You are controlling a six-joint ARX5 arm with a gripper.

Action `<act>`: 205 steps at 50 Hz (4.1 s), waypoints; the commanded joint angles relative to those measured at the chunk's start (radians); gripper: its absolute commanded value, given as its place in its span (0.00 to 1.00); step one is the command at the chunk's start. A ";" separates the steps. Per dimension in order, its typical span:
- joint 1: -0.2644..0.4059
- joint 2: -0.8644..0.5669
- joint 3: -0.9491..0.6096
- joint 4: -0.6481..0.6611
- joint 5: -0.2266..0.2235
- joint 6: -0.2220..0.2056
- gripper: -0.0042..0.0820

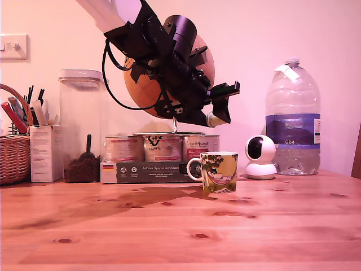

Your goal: Pick up the coffee capsules from the table one by one and drop them inside the nearest coffee cup

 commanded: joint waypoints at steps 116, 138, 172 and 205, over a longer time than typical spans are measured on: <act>-0.010 0.194 0.261 -0.278 -0.042 -0.024 0.90; -0.026 0.141 0.261 -0.291 -0.050 0.056 0.36; -0.036 -0.111 0.225 -0.404 -0.095 0.183 0.02; 0.075 -0.629 -0.600 0.013 -0.080 0.182 0.02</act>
